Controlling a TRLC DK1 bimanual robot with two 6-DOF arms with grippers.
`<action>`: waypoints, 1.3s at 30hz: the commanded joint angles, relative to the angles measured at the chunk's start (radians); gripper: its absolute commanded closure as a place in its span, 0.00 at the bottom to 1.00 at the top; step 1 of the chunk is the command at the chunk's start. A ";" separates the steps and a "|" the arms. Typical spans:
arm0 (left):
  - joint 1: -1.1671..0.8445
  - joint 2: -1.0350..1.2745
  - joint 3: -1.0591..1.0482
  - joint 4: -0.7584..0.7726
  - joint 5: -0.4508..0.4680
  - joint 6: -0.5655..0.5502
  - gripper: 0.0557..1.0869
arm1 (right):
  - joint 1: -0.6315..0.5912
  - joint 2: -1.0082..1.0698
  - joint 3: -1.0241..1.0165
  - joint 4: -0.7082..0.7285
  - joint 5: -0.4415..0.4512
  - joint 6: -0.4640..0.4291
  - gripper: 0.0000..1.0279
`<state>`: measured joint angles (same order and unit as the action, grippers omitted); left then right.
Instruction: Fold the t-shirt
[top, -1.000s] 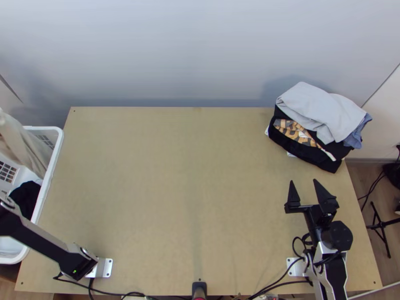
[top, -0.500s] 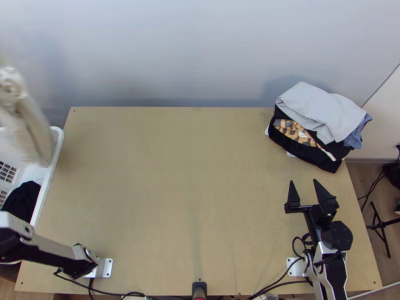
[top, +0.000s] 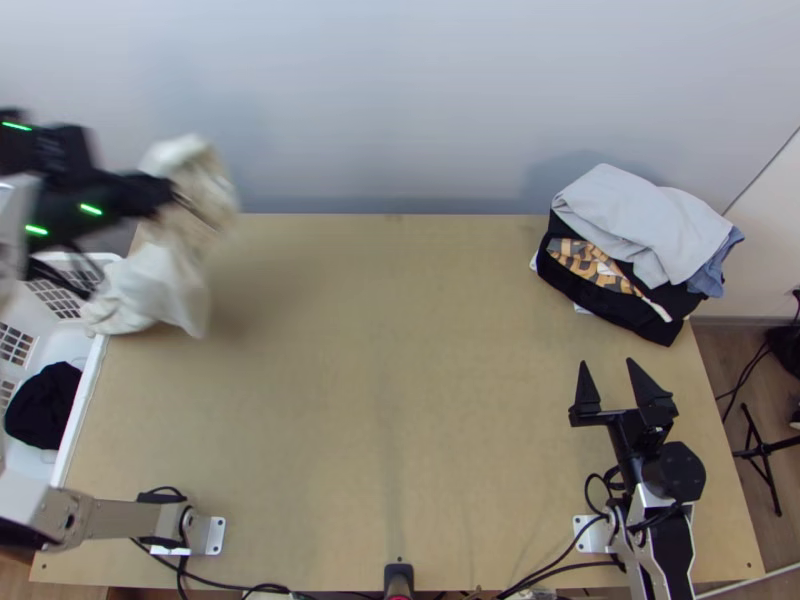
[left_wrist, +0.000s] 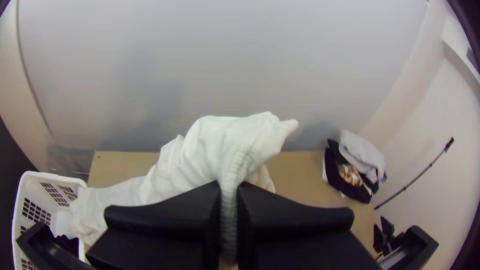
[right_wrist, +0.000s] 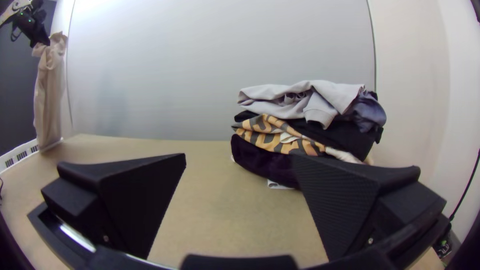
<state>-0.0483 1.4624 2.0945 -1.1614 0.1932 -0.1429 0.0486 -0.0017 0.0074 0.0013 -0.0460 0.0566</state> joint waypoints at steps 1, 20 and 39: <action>-0.413 -0.054 -0.303 0.034 -0.133 0.000 0.97 | 0.000 0.000 0.000 0.000 0.000 0.002 0.04; -0.973 0.331 -0.491 0.608 -0.150 -0.119 0.72 | 0.000 0.000 0.000 0.000 0.000 0.000 0.04; -0.518 0.098 -0.381 0.332 -0.147 -0.073 0.04 | 0.000 0.000 0.000 0.000 0.000 0.000 0.04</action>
<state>-0.8005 1.6707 1.7355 -0.6785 0.0437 -0.2413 0.0490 -0.0017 0.0074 0.0013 -0.0463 0.0566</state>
